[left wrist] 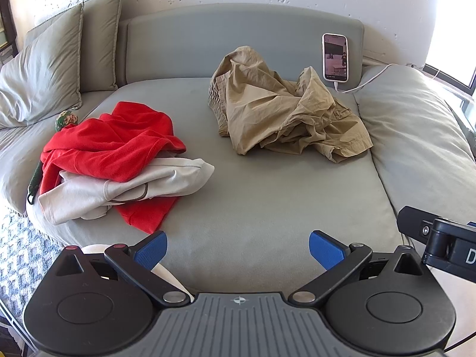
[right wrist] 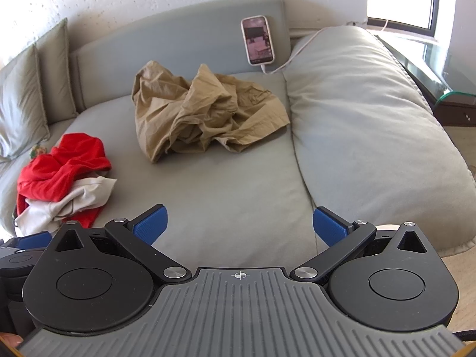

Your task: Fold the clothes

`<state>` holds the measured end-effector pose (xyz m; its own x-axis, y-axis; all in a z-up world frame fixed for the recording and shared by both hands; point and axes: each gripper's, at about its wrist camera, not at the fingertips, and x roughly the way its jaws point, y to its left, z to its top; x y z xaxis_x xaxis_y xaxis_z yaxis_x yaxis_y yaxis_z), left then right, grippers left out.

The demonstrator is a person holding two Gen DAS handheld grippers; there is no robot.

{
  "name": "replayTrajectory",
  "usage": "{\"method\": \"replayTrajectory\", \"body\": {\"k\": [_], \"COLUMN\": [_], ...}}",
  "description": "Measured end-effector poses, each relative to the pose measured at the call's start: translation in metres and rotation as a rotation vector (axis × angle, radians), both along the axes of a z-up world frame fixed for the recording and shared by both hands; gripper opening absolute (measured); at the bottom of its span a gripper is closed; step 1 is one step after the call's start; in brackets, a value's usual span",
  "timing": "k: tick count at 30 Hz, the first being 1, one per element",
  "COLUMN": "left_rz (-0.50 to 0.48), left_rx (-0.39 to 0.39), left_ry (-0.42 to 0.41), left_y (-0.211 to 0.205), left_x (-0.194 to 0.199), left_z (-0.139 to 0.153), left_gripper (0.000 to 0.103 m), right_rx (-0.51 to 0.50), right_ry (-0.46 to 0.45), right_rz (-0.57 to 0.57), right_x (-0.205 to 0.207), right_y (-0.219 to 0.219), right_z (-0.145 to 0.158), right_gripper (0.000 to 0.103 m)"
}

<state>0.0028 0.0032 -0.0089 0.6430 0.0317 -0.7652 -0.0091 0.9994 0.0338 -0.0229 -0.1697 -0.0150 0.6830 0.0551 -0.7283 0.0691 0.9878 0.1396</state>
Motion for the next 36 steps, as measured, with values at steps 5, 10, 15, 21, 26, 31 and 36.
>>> {"method": "replayTrajectory", "body": {"k": [5,10,15,21,26,31,36], "left_rz": [-0.001,0.000,0.001,0.003,0.005,0.007,0.008], "left_rx": [0.000,-0.001,0.002,0.001,0.004,0.004,0.008], "left_ry": [0.001,0.001,-0.001,0.003,0.002,0.007,0.009], "left_y": [0.0010,0.0011,0.0020,0.0033,0.0029,0.0036,0.0032], "left_x": [-0.0004,-0.0004,0.0002,0.0007,0.0012,0.0026,0.0038], "left_z": [-0.0003,-0.0001,0.0008,0.0009,0.0010,-0.0004,-0.0017], "left_gripper": [0.102,0.102,0.102,0.102,0.102,0.102,0.102], "right_rx": [-0.001,0.000,-0.002,-0.002,-0.006,-0.007,-0.009], "right_ry": [-0.001,0.001,-0.003,-0.001,-0.004,-0.001,0.002], "right_rz": [-0.002,-0.001,-0.001,-0.001,-0.002,-0.002,-0.001], "right_x": [-0.0005,0.0004,0.0001,0.0006,0.0010,0.0017,0.0034], "right_y": [0.0005,0.0004,0.0008,0.0010,0.0022,0.0030,0.0031], "right_z": [0.0000,0.0002,0.0010,0.0006,0.0016,0.0006,0.0000], "right_gripper": [0.103,0.103,0.103,0.103,0.103,0.103,0.103]}}
